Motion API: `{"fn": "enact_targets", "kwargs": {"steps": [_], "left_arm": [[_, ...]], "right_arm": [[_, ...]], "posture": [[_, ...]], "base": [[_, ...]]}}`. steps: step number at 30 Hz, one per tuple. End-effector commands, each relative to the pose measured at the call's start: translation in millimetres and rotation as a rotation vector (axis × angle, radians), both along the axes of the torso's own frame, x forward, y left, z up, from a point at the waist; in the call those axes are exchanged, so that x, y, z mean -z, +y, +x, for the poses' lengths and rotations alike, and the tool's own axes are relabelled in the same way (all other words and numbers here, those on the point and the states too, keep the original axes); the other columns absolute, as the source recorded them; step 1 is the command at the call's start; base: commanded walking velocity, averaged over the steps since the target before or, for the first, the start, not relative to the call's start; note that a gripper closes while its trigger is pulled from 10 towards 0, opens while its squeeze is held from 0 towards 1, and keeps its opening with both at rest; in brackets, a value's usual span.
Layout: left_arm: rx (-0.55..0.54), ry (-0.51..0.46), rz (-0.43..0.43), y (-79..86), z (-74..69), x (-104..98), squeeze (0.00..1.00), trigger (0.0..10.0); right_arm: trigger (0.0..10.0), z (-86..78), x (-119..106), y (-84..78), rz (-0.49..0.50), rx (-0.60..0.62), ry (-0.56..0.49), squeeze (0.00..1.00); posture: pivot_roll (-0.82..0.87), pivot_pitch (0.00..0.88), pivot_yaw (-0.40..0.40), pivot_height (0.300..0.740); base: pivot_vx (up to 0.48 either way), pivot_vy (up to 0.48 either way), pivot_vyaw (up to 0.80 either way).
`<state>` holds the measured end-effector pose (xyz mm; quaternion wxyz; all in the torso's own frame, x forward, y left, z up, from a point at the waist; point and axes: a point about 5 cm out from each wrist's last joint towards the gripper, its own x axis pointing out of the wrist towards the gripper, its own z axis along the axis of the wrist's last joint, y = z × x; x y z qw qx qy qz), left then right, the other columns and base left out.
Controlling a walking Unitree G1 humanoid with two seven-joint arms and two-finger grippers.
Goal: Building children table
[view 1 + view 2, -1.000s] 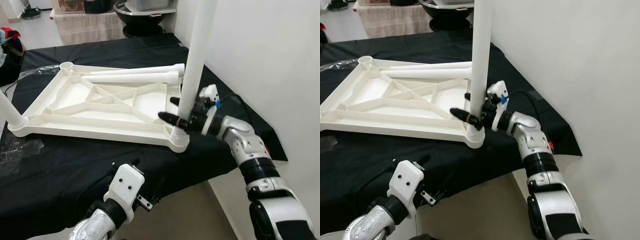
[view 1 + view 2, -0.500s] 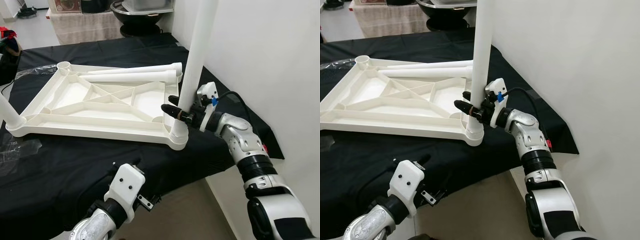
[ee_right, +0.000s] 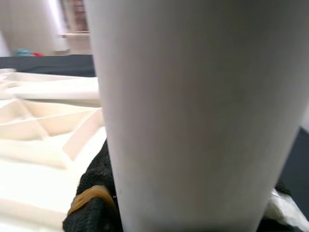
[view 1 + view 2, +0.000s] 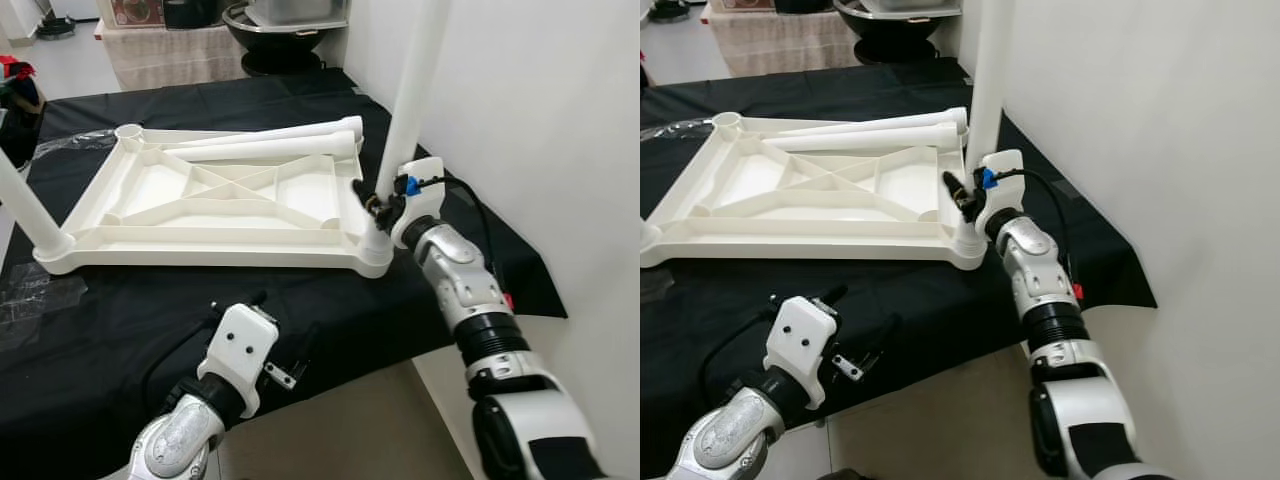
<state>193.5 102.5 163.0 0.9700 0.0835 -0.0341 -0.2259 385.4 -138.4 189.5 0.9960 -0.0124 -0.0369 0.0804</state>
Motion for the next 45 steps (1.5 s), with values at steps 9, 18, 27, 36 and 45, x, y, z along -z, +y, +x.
{"fn": "enact_targets", "kwargs": {"steps": [9, 18, 27, 36, 45], "left_arm": [[0.021, 0.012, 0.014, -7.5, 0.6, 3, 0.00, 10.0], [0.026, 0.022, 0.010, -9.1, -0.3, 6, 0.00, 10.0], [0.032, 0.016, 0.012, -10.8, 1.6, 6, 0.00, 10.0], [0.031, 0.011, 0.008, -11.0, 3.2, 5, 0.00, 10.0], [0.031, 0.003, 0.001, -13.2, 4.4, 4, 0.00, 10.0]], "right_arm": [[0.0, -13.0, 8, 28.0, 0.066, 0.369, 0.079, 0.00], [10.0, -10.0, -12, 51.6, 0.110, 0.242, -0.006, 1.00], [10.0, -9.9, -31, 33.2, 0.095, 0.074, -0.114, 0.00], [10.0, -6.1, -19, 8.3, 0.153, -0.302, -0.053, 0.00], [10.0, -9.6, -19, 13.1, 0.177, -0.726, 0.006, 0.00]], "posture": [[0.08, 0.083, -0.074, 0.740], [0.07, 0.079, -0.076, 0.740], [0.06, 0.078, -0.073, 0.740], [0.06, 0.071, -0.070, 0.740], [0.07, 0.061, -0.075, 0.740]], "base": [[0.000, 0.000, 0.00], [0.000, 0.000, 0.00], [0.000, 0.000, 0.00], [0.000, 0.000, 0.00], [0.000, 0.000, 0.00]]}}
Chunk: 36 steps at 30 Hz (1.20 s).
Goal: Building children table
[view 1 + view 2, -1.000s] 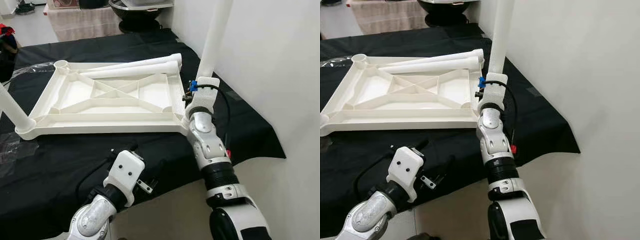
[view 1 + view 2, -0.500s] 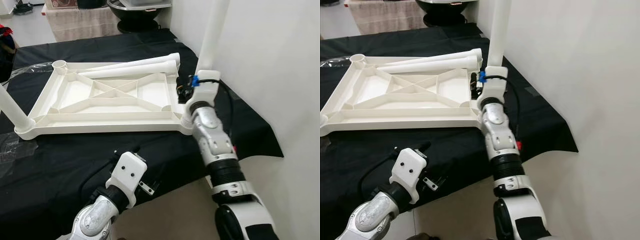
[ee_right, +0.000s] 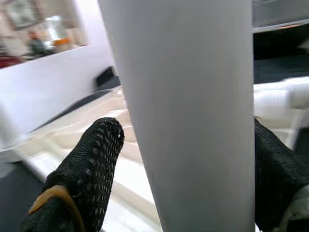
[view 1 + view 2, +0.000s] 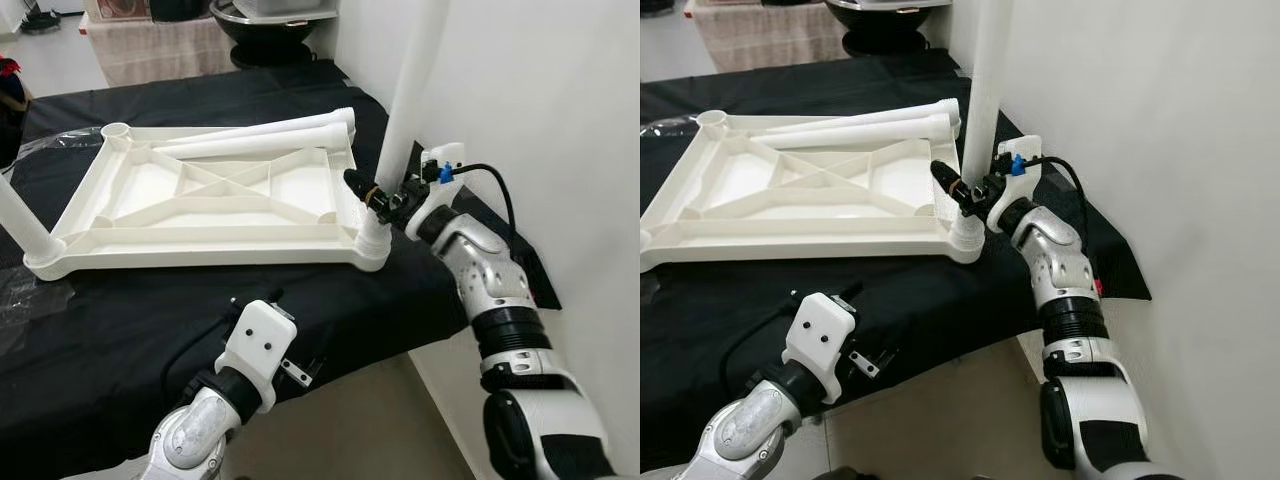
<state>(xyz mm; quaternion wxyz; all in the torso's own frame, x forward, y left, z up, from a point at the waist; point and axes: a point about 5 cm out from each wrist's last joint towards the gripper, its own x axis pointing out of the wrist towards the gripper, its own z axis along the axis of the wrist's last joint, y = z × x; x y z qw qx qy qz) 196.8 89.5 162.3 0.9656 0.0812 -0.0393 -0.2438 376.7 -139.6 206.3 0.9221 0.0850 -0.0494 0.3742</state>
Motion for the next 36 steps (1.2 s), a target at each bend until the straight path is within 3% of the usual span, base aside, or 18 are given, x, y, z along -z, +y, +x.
{"fn": "enact_targets", "kwargs": {"steps": [1, 5, 7, 8, 9, 10, 14, 15, 18, 20, 22, 23, 24, 26, 28, 30, 32, 36], "left_arm": [[-0.006, 0.008, 0.006, -0.5, 1.2, 3, 0.00, 10.0], [-0.005, 0.007, 0.004, -0.6, 1.1, 2, 0.00, 10.0], [0.001, 0.006, 0.001, -1.1, 0.6, 2, 0.00, 10.0], [0.003, 0.007, 0.000, -1.6, 0.3, 2, 0.00, 10.0], [0.003, 0.007, 0.000, -1.6, 0.3, 2, 0.00, 10.0], [0.004, 0.009, -0.001, -2.1, 0.1, 2, 0.00, 10.0], [0.002, 0.010, -0.001, -2.0, 0.0, 3, 0.00, 10.0], [0.001, 0.012, 0.003, -1.6, 0.1, 4, 0.00, 10.0], [0.000, 0.014, 0.006, -1.4, 0.0, 5, 0.00, 10.0], [0.001, 0.021, 0.006, -1.6, -0.3, 7, 0.00, 10.0], [0.001, 0.021, 0.006, -1.6, -0.3, 7, 0.00, 10.0], [0.004, 0.022, 0.007, -2.3, -0.2, 8, 0.00, 10.0], [0.004, 0.022, 0.007, -2.3, -0.2, 8, 0.00, 10.0], [0.006, 0.023, 0.009, -2.6, 0.4, 9, 0.00, 10.0], [0.008, 0.021, 0.013, -2.7, 0.9, 10, 0.00, 10.0], [0.010, 0.020, 0.016, -2.8, 1.0, 10, 0.00, 10.0], [0.014, 0.019, 0.016, -3.4, 1.5, 10, 0.00, 10.0], [0.015, 0.018, 0.017, -4.1, 1.8, 10, 0.00, 10.0]], "right_arm": [[10.0, -0.7, -3, 19.4, -0.003, -0.173, 0.008, 0.00], [10.0, -0.6, -4, 23.6, -0.011, -0.217, 0.010, 0.00], [10.0, -0.3, -5, 34.0, -0.040, -0.299, 0.011, 0.00], [8.8, 1.7, -5, 39.0, -0.055, -0.312, 0.005, 0.00], [8.8, 1.7, -5, 39.0, -0.055, -0.312, 0.005, 0.00], [0.0, 5.7, -6, 44.3, -0.068, -0.287, 0.000, 0.00], [0.0, 7.9, -6, 44.7, -0.085, -0.262, -0.014, 0.00], [0.0, 11.1, -5, 43.3, -0.112, -0.191, -0.024, 0.00], [0.0, 13.1, -4, 42.0, -0.130, -0.143, -0.032, 0.00], [0.0, 19.1, 1, 34.6, -0.157, 0.048, -0.011, 0.00], [0.0, 19.1, 1, 34.6, -0.157, 0.048, -0.011, 0.00], [0.0, 21.1, 6, 29.8, -0.154, 0.151, 0.020, 0.00], [0.0, 21.1, 6, 29.8, -0.154, 0.151, 0.020, 0.00], [0.0, 23.2, 15, 12.2, -0.125, 0.465, 0.102, 0.00], [0.0, 19.7, 20, -0.3, -0.081, 0.690, 0.154, 0.00], [0.0, 17.8, 21, -3.2, -0.068, 0.751, 0.161, 0.00], [0.0, 8.8, 20, -9.2, -0.029, 0.947, 0.189, 0.00], [0.0, 3.7, 19, -5.6, 0.016, 1.022, 0.220, 0.00]], "posture": [[0.08, 0.061, -0.074, 0.740], [0.08, 0.061, -0.074, 0.740], [0.08, 0.062, -0.075, 0.740], [0.08, 0.060, -0.076, 0.740], [0.08, 0.060, -0.076, 0.740], [0.09, 0.058, -0.079, 0.740], [0.08, 0.057, -0.078, 0.740], [0.08, 0.057, -0.078, 0.740], [0.08, 0.052, -0.079, 0.740], [0.07, 0.048, -0.075, 0.740], [0.07, 0.048, -0.075, 0.740], [0.07, 0.043, -0.075, 0.740], [0.07, 0.043, -0.075, 0.740], [0.07, 0.038, -0.071, 0.740], [0.07, 0.034, -0.072, 0.740], [0.07, 0.034, -0.072, 0.740], [0.06, 0.026, -0.070, 0.740], [0.07, 0.025, -0.071, 0.740]], "base": [[0.000, 0.000, 0.00], [0.000, 0.000, 0.00], [0.000, 0.000, 0.00], [0.000, 0.000, 0.00], [0.000, 0.000, 0.00], [0.000, 0.000, 0.00], [0.000, 0.000, 0.00], [0.000, 0.000, 0.00], [0.000, 0.000, 0.00], [0.000, 0.000, 0.00], [0.000, 0.000, 0.00], [0.000, 0.000, 0.00], [0.000, 0.000, 0.00], [0.000, 0.000, 0.00], [0.000, 0.000, 0.00], [0.000, 0.000, 0.00], [0.000, 0.000, 0.00], [0.000, 0.000, 0.00]]}}
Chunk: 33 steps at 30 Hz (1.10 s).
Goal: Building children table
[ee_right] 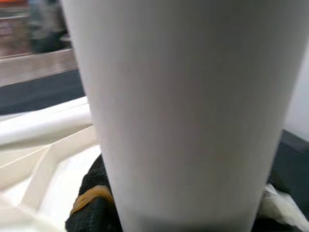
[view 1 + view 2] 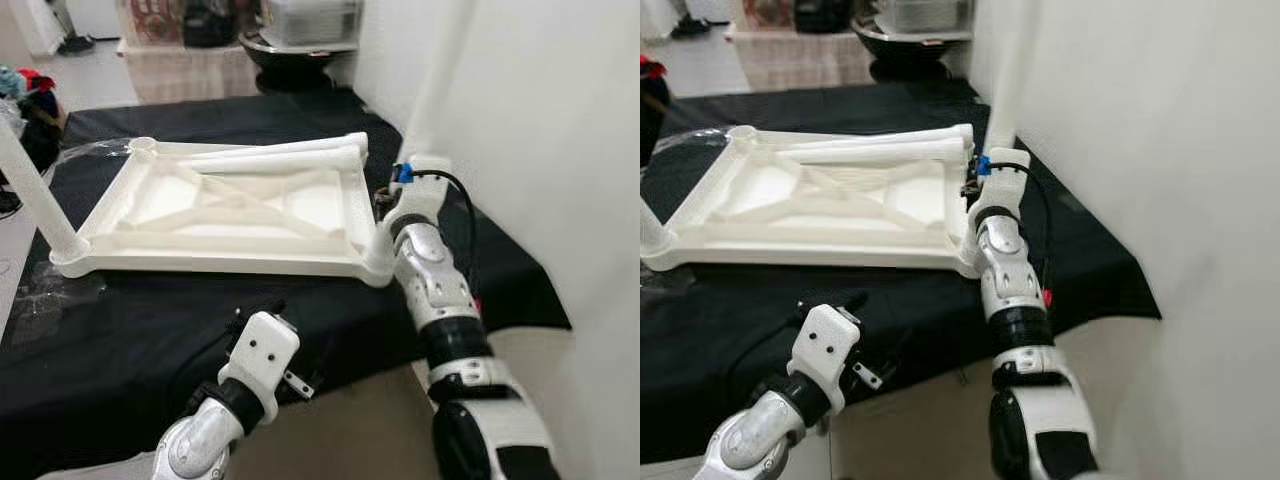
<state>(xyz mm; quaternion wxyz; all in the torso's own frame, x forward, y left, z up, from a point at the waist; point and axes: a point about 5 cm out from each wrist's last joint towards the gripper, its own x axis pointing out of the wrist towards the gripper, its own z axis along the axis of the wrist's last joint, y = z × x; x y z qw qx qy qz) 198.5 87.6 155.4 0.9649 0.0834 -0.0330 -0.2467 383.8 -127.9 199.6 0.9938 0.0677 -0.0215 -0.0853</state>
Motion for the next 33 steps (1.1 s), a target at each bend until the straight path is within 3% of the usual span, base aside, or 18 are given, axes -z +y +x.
{"fn": "enact_targets", "kwargs": {"steps": [1, 4, 5, 10, 11, 14, 17, 18, 19, 22, 26, 33], "left_arm": [[0.013, 0.008, 0.008, -2.9, 0.0, 3, 0.00, 10.0], [0.014, 0.008, 0.009, -3.2, -0.3, 3, 0.00, 10.0], [0.015, 0.008, 0.008, -3.5, -0.4, 3, 0.00, 10.0], [0.014, 0.007, 0.006, -4.2, -0.2, 3, 0.00, 10.0], [0.014, 0.006, 0.005, -4.2, -0.1, 3, 0.00, 10.0], [0.011, -0.002, 0.006, -3.8, 0.3, 3, 0.00, 10.0], [0.007, -0.003, 0.006, -3.7, 0.6, 3, 0.00, 10.0], [0.006, -0.004, 0.006, -3.7, 0.8, 3, 0.00, 10.0], [0.006, -0.004, 0.006, -3.7, 0.8, 3, 0.00, 10.0], [0.007, -0.010, 0.007, -3.8, 1.1, 2, 0.00, 10.0], [0.009, -0.013, 0.006, -4.2, 0.6, 1, 0.00, 10.0], [0.008, -0.014, 0.003, -4.5, 0.5, 0, 0.00, 10.0]], "right_arm": [[10.0, -0.8, 2, 2.0, 0.033, -0.014, 0.006, 0.00], [10.0, 0.2, -1, 8.6, 0.010, -0.064, -0.020, 0.00], [10.0, 1.6, -6, 15.4, -0.016, -0.144, -0.070, 1.00], [10.0, 2.5, -13, 21.3, -0.071, -0.255, -0.149, 1.00], [10.0, 3.3, -16, 18.3, -0.115, -0.293, -0.176, 0.00], [10.0, 1.1, -21, 15.8, -0.114, -0.435, -0.202, 0.00], [10.0, -4.0, -12, 11.3, 0.011, -0.816, -0.127, 0.00], [10.0, -7.5, -11, 11.2, 0.043, -0.912, -0.122, 0.00], [10.0, -7.5, -11, 11.2, 0.043, -0.912, -0.122, 0.00], [10.0, -25.4, -10, 10.6, 0.121, -1.229, -0.136, 0.00], [10.0, -25.7, -9, 11.4, 0.120, -1.320, -0.128, 0.00], [10.0, -20.0, -6, 28.6, -0.009, -1.404, -0.095, 0.00]], "posture": [[0.07, 0.024, -0.071, 0.740], [0.07, 0.025, -0.071, 0.740], [0.06, 0.026, -0.075, 0.740], [0.06, 0.027, -0.076, 0.740], [0.06, 0.029, -0.078, 0.740], [0.06, 0.031, -0.080, 0.740], [0.06, 0.032, -0.082, 0.740], [0.06, 0.032, -0.082, 0.740], [0.06, 0.032, -0.082, 0.740], [0.07, 0.033, -0.085, 0.740], [0.07, 0.035, -0.088, 0.740], [0.07, 0.038, -0.088, 0.740]], "base": [[0.000, 0.000, 0.00], [0.000, 0.000, 0.00], [0.000, 0.000, 0.00], [0.000, 0.000, 0.00], [0.000, 0.000, 0.00], [0.000, 0.000, 0.00], [0.000, 0.000, 0.00], [0.000, 0.000, 0.00], [0.000, 0.000, 0.00], [0.000, 0.000, 0.00], [0.000, 0.000, 0.00], [0.000, 0.000, 0.00]]}}
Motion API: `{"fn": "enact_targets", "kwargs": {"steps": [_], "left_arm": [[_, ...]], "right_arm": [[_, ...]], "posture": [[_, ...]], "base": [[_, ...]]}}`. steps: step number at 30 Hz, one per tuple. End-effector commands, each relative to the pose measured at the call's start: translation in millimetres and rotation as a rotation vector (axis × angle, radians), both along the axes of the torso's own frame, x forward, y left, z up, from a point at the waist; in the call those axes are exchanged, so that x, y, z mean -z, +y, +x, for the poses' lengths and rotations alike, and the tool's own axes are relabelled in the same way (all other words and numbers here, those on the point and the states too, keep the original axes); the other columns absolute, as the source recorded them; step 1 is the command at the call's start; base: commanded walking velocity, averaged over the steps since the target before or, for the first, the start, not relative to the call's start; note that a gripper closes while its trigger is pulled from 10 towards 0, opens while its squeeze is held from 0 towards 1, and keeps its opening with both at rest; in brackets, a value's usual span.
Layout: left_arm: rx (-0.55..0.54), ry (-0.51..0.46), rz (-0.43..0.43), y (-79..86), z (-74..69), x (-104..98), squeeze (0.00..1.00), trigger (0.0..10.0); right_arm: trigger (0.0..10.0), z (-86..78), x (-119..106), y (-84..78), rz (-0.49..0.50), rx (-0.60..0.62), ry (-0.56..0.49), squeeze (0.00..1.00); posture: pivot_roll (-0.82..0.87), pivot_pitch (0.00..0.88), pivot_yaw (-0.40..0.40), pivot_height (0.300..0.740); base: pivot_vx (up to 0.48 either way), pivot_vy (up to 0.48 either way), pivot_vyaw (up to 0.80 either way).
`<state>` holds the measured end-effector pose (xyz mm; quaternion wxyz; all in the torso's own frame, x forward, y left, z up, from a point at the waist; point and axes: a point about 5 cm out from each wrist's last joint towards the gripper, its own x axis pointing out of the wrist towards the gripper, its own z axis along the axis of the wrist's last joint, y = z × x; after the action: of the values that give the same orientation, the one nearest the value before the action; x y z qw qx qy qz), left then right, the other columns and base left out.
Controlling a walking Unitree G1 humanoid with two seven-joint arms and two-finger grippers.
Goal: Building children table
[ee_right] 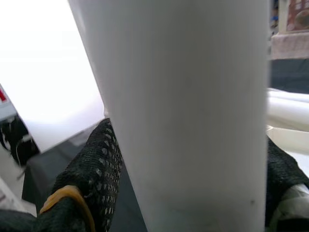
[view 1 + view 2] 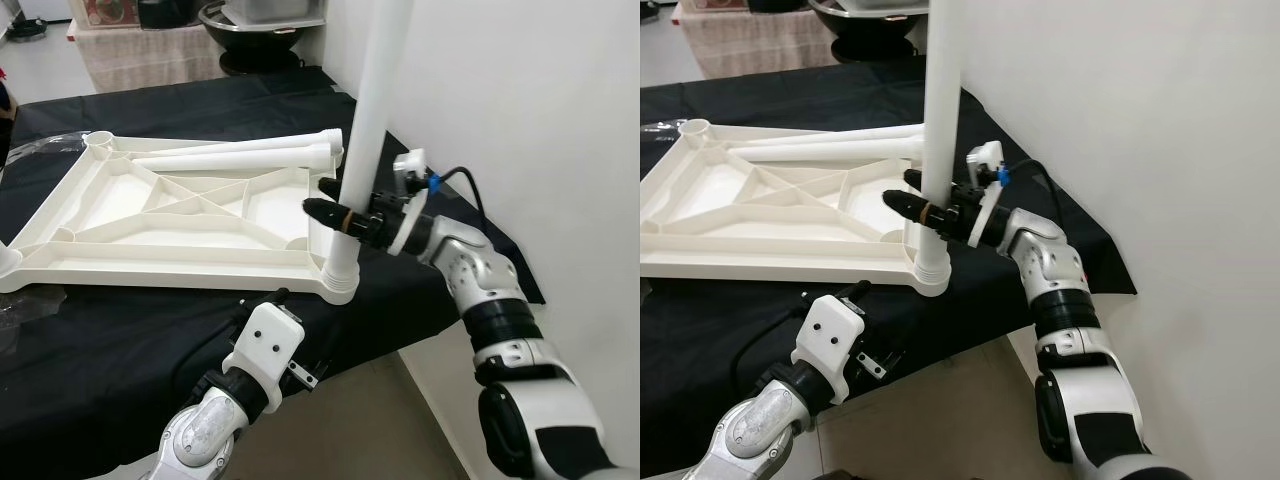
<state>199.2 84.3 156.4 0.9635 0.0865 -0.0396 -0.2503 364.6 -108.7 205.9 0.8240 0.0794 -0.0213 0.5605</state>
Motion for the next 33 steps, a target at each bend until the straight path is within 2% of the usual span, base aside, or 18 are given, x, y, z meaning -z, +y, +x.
{"fn": "enact_targets", "kwargs": {"steps": [1, 2, 5, 11, 15, 16, 17, 18, 19, 20, 21, 23, 24, 25, 27, 31, 32, 33], "left_arm": [[0.001, 0.000, 0.000, -1.4, -0.2, 1, 0.00, 10.0], [0.003, -0.001, -0.001, -1.8, -0.3, 1, 0.00, 10.0], [0.004, -0.001, -0.001, -2.0, -0.3, 1, 0.00, 10.0], [0.002, -0.001, 0.000, -1.8, -0.3, 1, 0.00, 10.0], [0.003, -0.001, 0.000, -1.9, -0.3, 2, 0.00, 10.0], [0.005, -0.001, 0.000, -2.3, 0.0, 2, 0.00, 10.0], [0.005, -0.001, 0.000, -2.3, 0.0, 2, 0.00, 10.0], [0.006, -0.002, 0.000, -2.5, 0.5, 1, 0.00, 10.0], [0.006, -0.002, 0.000, -2.5, 0.5, 1, 0.00, 10.0], [0.007, -0.002, -0.001, -2.7, 0.9, 1, 0.00, 10.0], [0.007, -0.002, -0.001, -2.7, 0.9, 1, 0.00, 10.0], [0.009, -0.002, -0.001, -3.0, 1.3, 1, 0.00, 10.0], [0.009, -0.002, -0.001, -3.0, 1.3, 1, 0.00, 10.0], [0.009, -0.002, -0.001, -3.1, 1.5, 1, 0.00, 10.0], [0.010, -0.003, 0.001, -3.4, 1.6, 2, 0.00, 10.0], [0.009, -0.003, 0.002, -3.6, 1.7, 2, 0.00, 10.0], [0.007, -0.004, 0.002, -3.6, 1.7, 1, 0.00, 10.0], [0.007, -0.004, 0.002, -3.6, 1.7, 1, 0.00, 10.0]], "right_arm": [[10.0, 1.3, 0, 13.2, -0.048, -0.046, -0.015, 0.00], [0.0, 2.6, 0, 16.8, -0.072, -0.049, -0.023, 0.00], [0.0, 3.3, 0, 19.2, -0.088, -0.052, -0.029, 0.00], [0.0, 21.9, -3, 8.3, -0.095, 0.306, -0.071, 0.00], [0.0, 23.4, -4, 5.0, -0.081, 0.352, -0.064, 0.00], [0.0, 26.2, -2, -1.0, -0.067, 0.463, -0.047, 0.00], [0.0, 26.2, -2, -1.0, -0.067, 0.463, -0.047, 0.00], [0.0, 30.8, 1, -11.8, -0.058, 0.674, 0.005, 0.00], [0.0, 30.8, 1, -11.8, -0.058, 0.674, 0.005, 0.00], [0.0, 32.9, 6, -26.1, -0.080, 0.921, 0.040, 0.00], [0.0, 32.9, 6, -26.1, -0.080, 0.921, 0.040, 0.00], [0.0, 26.2, 10, -49.2, -0.098, 1.309, 0.085, 0.00], [0.0, 26.2, 10, -49.2, -0.098, 1.309, 0.085, 0.00], [0.0, 21.0, 10, -51.8, -0.072, 1.414, 0.097, 0.00], [0.0, 17.2, 11, -50.9, -0.052, 1.472, 0.118, 0.00], [0.0, 15.5, 11, -42.0, -0.024, 1.494, 0.149, 0.00], [4.5, 15.8, 11, -30.0, -0.009, 1.470, 0.166, 0.00], [4.5, 15.8, 11, -30.0, -0.009, 1.470, 0.166, 0.00]], "posture": [[0.07, 0.038, -0.088, 0.740], [0.08, 0.038, -0.087, 0.740], [0.08, 0.038, -0.087, 0.740], [0.07, 0.042, -0.087, 0.740], [0.07, 0.041, -0.086, 0.740], [0.07, 0.041, -0.084, 0.740], [0.07, 0.041, -0.084, 0.740], [0.06, 0.044, -0.079, 0.740], [0.06, 0.044, -0.079, 0.740], [0.06, 0.043, -0.078, 0.740], [0.06, 0.043, -0.078, 0.740], [0.06, 0.044, -0.077, 0.740], [0.06, 0.044, -0.077, 0.740], [0.06, 0.044, -0.076, 0.740], [0.06, 0.042, -0.080, 0.740], [0.06, 0.041, -0.081, 0.740], [0.06, 0.040, -0.083, 0.740], [0.06, 0.040, -0.083, 0.740]], "base": [[0.000, 0.000, 0.00], [0.000, 0.000, 0.00], [0.000, 0.000, 0.00], [0.000, 0.000, 0.00], [0.000, 0.000, 0.00], [0.000, 0.000, 0.00], [0.000, 0.000, 0.00], [0.000, 0.000, 0.00], [0.000, 0.000, 0.00], [0.000, 0.000, 0.00], [0.000, 0.000, 0.00], [0.000, 0.000, 0.00], [0.000, 0.000, 0.00], [0.000, 0.000, 0.00], [0.000, 0.000, 0.00], [0.000, 0.000, 0.00], [0.000, 0.000, 0.00], [0.000, 0.000, 0.00]]}}
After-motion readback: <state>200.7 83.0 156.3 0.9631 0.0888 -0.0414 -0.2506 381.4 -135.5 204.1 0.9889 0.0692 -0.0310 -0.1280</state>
